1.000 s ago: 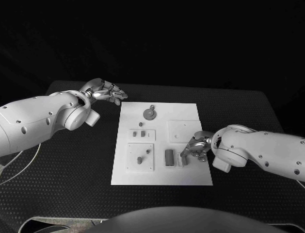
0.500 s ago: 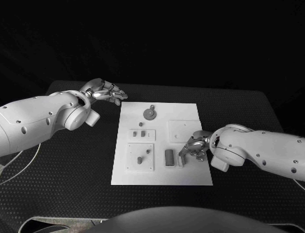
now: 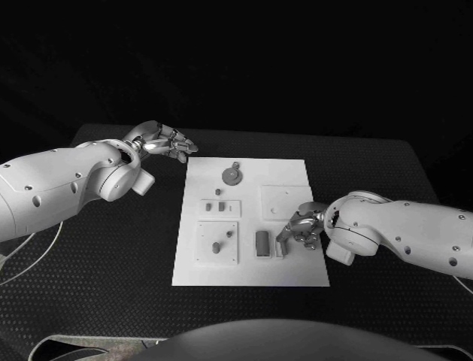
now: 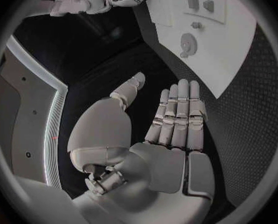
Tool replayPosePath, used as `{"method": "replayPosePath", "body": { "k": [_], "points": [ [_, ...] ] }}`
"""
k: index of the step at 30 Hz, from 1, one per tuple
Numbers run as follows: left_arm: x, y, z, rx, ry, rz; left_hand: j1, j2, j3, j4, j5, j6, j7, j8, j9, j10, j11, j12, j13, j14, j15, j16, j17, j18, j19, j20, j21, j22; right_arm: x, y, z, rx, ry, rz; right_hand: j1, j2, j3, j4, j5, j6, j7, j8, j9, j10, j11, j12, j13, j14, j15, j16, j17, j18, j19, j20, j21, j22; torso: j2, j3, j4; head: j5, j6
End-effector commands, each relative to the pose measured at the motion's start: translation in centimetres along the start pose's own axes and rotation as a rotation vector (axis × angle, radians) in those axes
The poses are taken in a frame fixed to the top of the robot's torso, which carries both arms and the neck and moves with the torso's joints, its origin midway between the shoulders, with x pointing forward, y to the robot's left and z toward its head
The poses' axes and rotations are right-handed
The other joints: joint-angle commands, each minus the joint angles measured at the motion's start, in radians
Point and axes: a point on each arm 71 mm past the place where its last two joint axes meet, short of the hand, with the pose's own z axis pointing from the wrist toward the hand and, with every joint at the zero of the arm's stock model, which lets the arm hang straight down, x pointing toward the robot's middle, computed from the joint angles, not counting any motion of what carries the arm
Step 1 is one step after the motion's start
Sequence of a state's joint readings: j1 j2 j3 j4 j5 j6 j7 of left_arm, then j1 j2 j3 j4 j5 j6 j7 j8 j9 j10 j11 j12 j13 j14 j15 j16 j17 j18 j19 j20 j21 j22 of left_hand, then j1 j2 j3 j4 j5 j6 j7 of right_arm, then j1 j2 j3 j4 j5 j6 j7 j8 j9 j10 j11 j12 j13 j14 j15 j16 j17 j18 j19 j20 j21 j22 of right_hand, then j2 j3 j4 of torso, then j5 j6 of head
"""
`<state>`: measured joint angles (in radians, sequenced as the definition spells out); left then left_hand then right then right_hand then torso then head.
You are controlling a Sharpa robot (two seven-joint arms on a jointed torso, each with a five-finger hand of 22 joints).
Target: Assemble the parts on the task board
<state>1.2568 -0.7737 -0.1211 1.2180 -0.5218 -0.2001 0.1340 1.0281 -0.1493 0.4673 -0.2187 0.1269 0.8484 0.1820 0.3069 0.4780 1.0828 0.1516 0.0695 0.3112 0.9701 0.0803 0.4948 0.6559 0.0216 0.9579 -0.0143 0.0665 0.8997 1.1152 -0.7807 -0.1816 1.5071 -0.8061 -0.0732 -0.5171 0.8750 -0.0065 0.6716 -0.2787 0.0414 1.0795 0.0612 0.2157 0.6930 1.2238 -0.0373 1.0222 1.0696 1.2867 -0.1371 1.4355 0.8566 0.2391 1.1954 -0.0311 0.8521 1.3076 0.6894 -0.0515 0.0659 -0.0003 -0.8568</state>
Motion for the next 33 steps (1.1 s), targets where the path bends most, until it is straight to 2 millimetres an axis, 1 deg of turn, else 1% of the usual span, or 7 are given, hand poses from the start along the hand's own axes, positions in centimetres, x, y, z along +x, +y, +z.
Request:
{"method": "replayPosePath", "body": {
  "k": [1, 20, 24, 27, 30, 31, 33],
  "points": [
    [0.10, -0.21, 0.03, 0.009, 0.013, 0.001, -0.008, 0.003, 0.001, 0.008, -0.005, -0.005, 0.001, 0.001, -0.001, -0.003, -0.003, 0.000, -0.001, 0.006, 0.003, -0.004, 0.002, -0.006, -0.007, -0.002, 0.006, 0.000, 0.75, 0.55, -0.06, -0.021, 0.048, -0.011, -0.011, -0.002, 0.000, 0.004, 0.006, 0.012, 0.010, -0.001, -0.001, 0.001, -0.003, 0.000, 0.000, -0.001, -0.007, 0.005, -0.001, 0.023, 0.006, -0.003, 0.001, 0.013, 0.000, 0.0003, 0.0001, 0.001, -0.001],
    [0.15, -0.23, 0.08, 0.010, 0.014, 0.001, -0.007, 0.003, 0.001, 0.009, -0.005, -0.006, 0.001, 0.001, -0.001, -0.003, -0.003, 0.000, -0.001, 0.006, 0.003, -0.005, 0.003, -0.006, -0.007, -0.002, 0.006, 0.000, 0.68, 0.67, 0.04, -0.025, 0.036, -0.005, -0.021, -0.015, -0.001, 0.007, 0.006, 0.011, 0.010, -0.002, -0.004, 0.000, -0.003, 0.000, 0.000, -0.002, -0.006, 0.004, -0.002, 0.023, 0.006, -0.004, 0.000, 0.013, 0.000, 0.0002, -0.0002, 0.000, -0.002],
    [0.13, -0.22, 0.07, 0.010, 0.014, 0.001, -0.007, 0.003, 0.001, 0.009, -0.005, -0.006, 0.001, 0.001, -0.001, -0.003, -0.003, 0.000, -0.001, 0.006, 0.003, -0.005, 0.003, -0.006, -0.007, -0.002, 0.006, 0.000, 0.70, 0.68, 0.05, -0.025, 0.037, -0.008, -0.043, -0.051, -0.008, 0.025, 0.006, 0.010, 0.011, -0.004, -0.006, -0.001, -0.002, -0.002, 0.000, -0.002, -0.006, 0.003, -0.002, 0.023, 0.007, -0.004, -0.002, 0.012, 0.000, 0.0007, 0.0005, 0.001, -0.004],
    [0.13, -0.22, 0.07, 0.010, 0.014, 0.002, -0.007, 0.003, 0.001, 0.009, -0.005, -0.006, 0.001, 0.001, -0.002, -0.003, -0.003, 0.000, -0.001, 0.006, 0.003, -0.005, 0.003, -0.006, -0.007, -0.002, 0.006, 0.000, 0.76, 0.71, 0.04, -0.026, 0.043, -0.011, -0.074, -0.097, -0.012, 0.053, 0.007, 0.009, 0.011, -0.006, -0.008, -0.003, -0.002, -0.003, -0.001, -0.003, -0.006, 0.001, -0.003, 0.023, 0.008, -0.005, -0.005, 0.010, 0.000, 0.0007, 0.0000, 0.001, -0.004],
    [0.15, -0.23, 0.08, 0.010, 0.014, 0.001, -0.007, 0.003, 0.001, 0.009, -0.005, -0.006, 0.001, 0.001, -0.002, -0.004, -0.003, 0.000, -0.001, 0.006, 0.003, -0.005, 0.003, -0.006, -0.007, -0.002, 0.006, 0.000, 0.78, 0.73, 0.04, -0.028, 0.046, -0.013, -0.085, -0.115, -0.012, 0.065, 0.007, 0.008, 0.011, -0.006, -0.009, -0.004, -0.002, -0.003, -0.001, -0.003, -0.006, 0.000, -0.004, 0.023, 0.008, -0.005, -0.007, 0.010, 0.000, 0.0006, -0.0004, 0.001, -0.004],
    [0.16, -0.23, 0.08, 0.010, 0.015, 0.001, -0.007, 0.003, 0.001, 0.009, -0.005, -0.006, 0.001, 0.001, -0.002, -0.004, -0.003, 0.000, -0.001, 0.006, 0.003, -0.005, 0.004, -0.006, -0.007, -0.002, 0.006, 0.000, 0.78, 0.73, 0.04, -0.028, 0.045, -0.012, -0.094, -0.149, 0.005, 0.097, 0.006, 0.007, 0.011, -0.007, -0.010, -0.005, -0.003, -0.004, -0.001, -0.002, -0.007, -0.001, -0.004, 0.023, 0.011, -0.009, -0.009, 0.008, 0.000, 0.0006, -0.0004, 0.001, -0.004],
    [0.17, -0.24, 0.09, 0.010, 0.015, 0.001, -0.007, 0.003, 0.001, 0.009, -0.005, -0.006, 0.001, 0.001, -0.002, -0.004, -0.003, 0.000, -0.001, 0.006, 0.003, -0.005, 0.004, -0.006, -0.007, -0.002, 0.006, 0.000, 0.78, 0.73, 0.04, -0.028, 0.046, -0.013, -0.096, -0.169, 0.019, 0.122, 0.006, 0.007, 0.011, -0.007, -0.011, -0.005, -0.003, -0.004, 0.000, -0.002, -0.007, -0.002, -0.005, 0.023, 0.013, -0.011, -0.010, 0.008, 0.000, 0.0005, -0.0004, 0.001, -0.005]
  ]
}}
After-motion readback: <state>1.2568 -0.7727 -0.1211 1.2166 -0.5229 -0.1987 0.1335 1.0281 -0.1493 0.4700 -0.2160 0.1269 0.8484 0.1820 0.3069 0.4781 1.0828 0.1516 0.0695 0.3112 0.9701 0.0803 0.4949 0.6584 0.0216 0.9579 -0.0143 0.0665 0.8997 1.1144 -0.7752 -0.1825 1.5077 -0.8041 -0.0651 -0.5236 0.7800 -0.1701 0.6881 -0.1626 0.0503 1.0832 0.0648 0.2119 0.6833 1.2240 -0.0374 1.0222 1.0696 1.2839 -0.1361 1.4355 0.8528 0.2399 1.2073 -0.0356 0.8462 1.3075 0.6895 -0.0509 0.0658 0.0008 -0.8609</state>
